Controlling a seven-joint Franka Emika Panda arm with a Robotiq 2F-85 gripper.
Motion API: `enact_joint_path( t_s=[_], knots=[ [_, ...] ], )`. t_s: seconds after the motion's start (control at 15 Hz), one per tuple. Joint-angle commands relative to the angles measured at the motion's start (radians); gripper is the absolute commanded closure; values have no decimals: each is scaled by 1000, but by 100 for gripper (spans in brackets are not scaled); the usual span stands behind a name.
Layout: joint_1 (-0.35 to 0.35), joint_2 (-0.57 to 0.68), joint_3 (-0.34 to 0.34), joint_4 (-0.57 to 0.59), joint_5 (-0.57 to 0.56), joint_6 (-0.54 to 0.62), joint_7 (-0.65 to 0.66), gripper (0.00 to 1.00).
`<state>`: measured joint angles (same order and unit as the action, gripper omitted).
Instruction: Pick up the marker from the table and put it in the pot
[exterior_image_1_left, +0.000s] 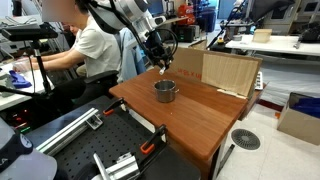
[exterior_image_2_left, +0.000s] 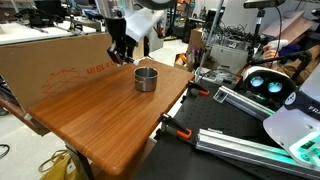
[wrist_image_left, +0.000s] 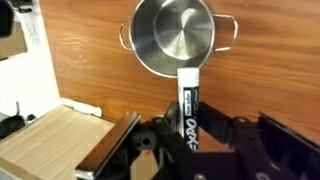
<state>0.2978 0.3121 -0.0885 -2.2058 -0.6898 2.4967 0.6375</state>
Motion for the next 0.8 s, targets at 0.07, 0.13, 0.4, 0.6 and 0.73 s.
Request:
enact_joint_path(
  t_s=[0.07,0.13,0.4,0.6,0.73],
  knots=[
    [16,-61,-13,-90,-204,36,238,94],
    [9,-66,-5,-101,-244,33,281,94],
    [-18,-67,27,-136,-353,13,419,94],
    [-30,-65,43,-162,-400,11,490,94],
    [-35,-67,51,-172,-429,7,531,94]
  ],
)
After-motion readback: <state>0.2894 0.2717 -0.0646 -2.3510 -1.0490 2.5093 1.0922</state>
